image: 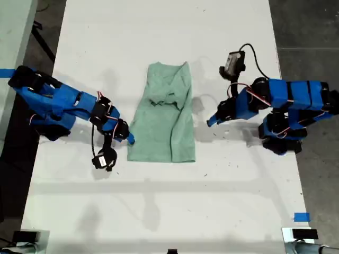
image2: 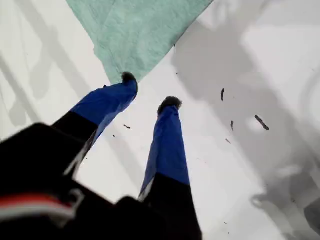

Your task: Fold t-shirt

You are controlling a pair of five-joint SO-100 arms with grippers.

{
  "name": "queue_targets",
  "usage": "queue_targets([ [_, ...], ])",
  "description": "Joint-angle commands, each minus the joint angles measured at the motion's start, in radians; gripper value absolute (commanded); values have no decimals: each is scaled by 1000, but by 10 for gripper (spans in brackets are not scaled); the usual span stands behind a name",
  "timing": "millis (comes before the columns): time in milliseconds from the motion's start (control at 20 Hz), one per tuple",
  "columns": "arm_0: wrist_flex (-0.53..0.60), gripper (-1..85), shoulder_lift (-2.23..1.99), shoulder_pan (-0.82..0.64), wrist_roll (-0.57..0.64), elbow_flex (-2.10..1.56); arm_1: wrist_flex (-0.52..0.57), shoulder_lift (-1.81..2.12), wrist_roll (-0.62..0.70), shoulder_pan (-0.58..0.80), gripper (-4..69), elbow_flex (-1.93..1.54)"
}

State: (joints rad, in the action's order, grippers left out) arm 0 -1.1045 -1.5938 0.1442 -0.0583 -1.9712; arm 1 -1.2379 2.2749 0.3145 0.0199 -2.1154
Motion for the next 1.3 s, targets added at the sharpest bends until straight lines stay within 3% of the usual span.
queue_targets([
  [0, 71, 205, 58, -17, -21, 17, 37, 40, -6, -6, 136, 11],
  [200, 147, 182, 166, -21, -18, 54, 37, 44, -5, -8, 135, 3],
  [300, 147, 3, 169, -31, -20, 52, 38, 55, -6, -8, 135, -8],
  [400, 141, 0, 160, -21, -46, 54, 41, 69, -9, -9, 134, -21],
  [750, -181, 0, -100, -48, -112, 12, 49, 147, -29, -15, 128, -89],
  [900, -204, 0, -137, -46, -91, 66, 51, 153, -37, -20, 126, -98],
  [1000, -212, 0, -28, -9, -41, 249, 54, 153, -37, -20, 124, -101],
  [1250, -403, 0, 465, 35, 75, 983, 75, 153, -44, -23, 117, -107],
])
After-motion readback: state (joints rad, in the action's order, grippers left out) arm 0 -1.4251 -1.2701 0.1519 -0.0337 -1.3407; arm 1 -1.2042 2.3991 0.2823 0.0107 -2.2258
